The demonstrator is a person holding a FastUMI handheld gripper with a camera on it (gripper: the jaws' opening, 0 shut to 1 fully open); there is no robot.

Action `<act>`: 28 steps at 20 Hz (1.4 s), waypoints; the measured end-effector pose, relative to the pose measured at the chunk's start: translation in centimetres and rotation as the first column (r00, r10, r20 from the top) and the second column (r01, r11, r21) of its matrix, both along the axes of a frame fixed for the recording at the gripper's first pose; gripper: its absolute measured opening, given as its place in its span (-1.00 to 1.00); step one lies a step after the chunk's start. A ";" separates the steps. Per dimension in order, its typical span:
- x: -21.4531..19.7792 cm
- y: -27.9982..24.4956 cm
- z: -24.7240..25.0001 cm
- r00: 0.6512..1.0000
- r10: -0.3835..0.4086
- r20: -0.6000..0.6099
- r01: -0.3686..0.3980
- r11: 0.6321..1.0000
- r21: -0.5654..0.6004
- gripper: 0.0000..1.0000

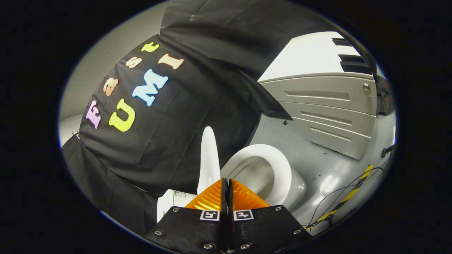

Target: Open the toilet lid.

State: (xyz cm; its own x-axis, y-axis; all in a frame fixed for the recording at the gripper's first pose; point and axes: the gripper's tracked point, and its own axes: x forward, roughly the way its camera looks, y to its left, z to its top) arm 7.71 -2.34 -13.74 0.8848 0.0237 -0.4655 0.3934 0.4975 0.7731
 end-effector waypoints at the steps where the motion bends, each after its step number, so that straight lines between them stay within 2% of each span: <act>1: 0.0 0.1 0.4 1.000 -0.004 0.005 0.005 1.000 -0.005 -1.00; 5: 0.3 1.0 2.0 1.000 -0.009 0.022 0.009 0.999 -0.031 -0.99; 15: 0.4 3.3 5.9 0.999 0.006 0.042 0.002 0.982 -0.187 -1.00; 20: 0.5 4.4 7.3 0.999 0.024 0.035 -0.012 0.952 -0.306 -1.00; 28: 0.6 6.5 9.7 0.998 0.038 0.059 -0.014 0.931 -0.364 -0.99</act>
State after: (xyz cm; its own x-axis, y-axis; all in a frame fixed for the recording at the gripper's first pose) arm 8.35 4.13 -3.99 0.9143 -0.1129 -0.3891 0.3324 0.7582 0.5609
